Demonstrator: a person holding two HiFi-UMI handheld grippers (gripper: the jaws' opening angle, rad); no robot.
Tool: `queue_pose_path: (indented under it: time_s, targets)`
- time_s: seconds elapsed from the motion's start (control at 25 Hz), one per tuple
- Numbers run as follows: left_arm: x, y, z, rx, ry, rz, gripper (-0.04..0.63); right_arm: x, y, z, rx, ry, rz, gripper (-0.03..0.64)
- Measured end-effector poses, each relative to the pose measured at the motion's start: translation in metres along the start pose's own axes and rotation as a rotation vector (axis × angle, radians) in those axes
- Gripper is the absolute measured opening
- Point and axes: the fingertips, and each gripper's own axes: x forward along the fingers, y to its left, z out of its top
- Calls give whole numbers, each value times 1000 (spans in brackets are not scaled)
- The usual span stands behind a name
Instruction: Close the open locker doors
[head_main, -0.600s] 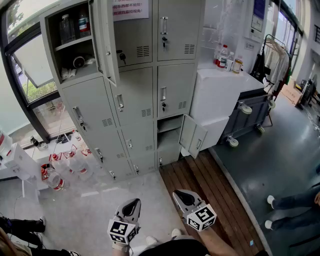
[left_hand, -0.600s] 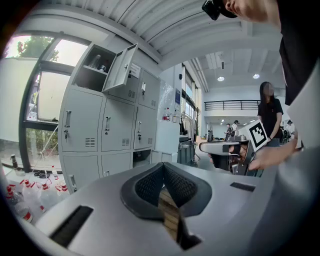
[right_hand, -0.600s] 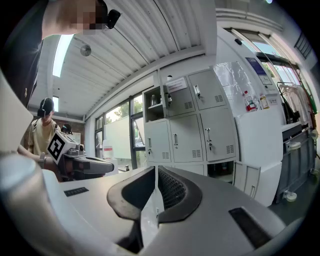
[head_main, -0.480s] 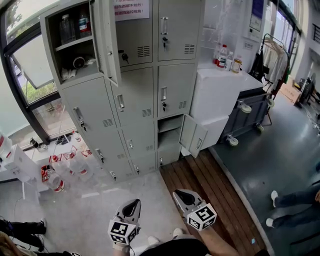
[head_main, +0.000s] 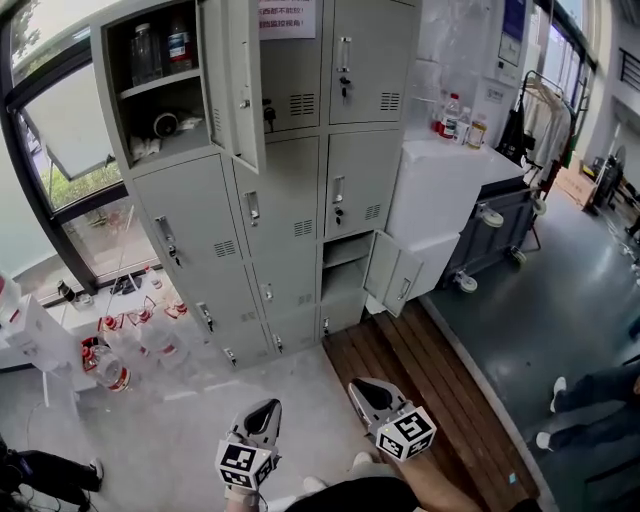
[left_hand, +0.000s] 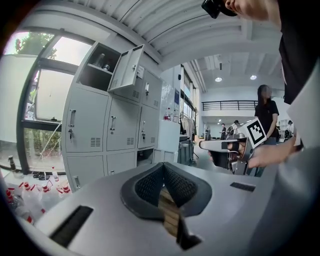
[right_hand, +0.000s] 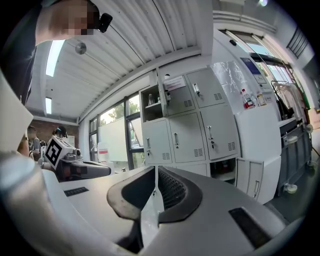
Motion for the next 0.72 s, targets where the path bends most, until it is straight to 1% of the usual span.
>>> queue_pose_path:
  time_s: [0.16, 0.28, 0.4, 0.48, 0.6, 0.72]
  targets:
    - [10, 8, -6, -4, 8, -17, 18, 12, -9, -5, 5, 18, -14, 46]
    - [27, 15, -6, -13, 16, -14, 18, 26, -26, -8, 26, 18, -20, 44]
    - [52, 24, -4, 0, 24, -13, 19, 44, -49, -6, 39, 10, -15, 46]
    - [71, 34, 1, 8, 29, -1, 18, 60, -66, -2, 41, 4, 0, 46]
    - [102, 50, 12, 0, 31, 29, 18, 90, -93, 8, 22, 0, 33, 46]
    - [137, 63, 28, 18, 24, 57, 20, 120, -123, 25, 7, -17, 72, 46]
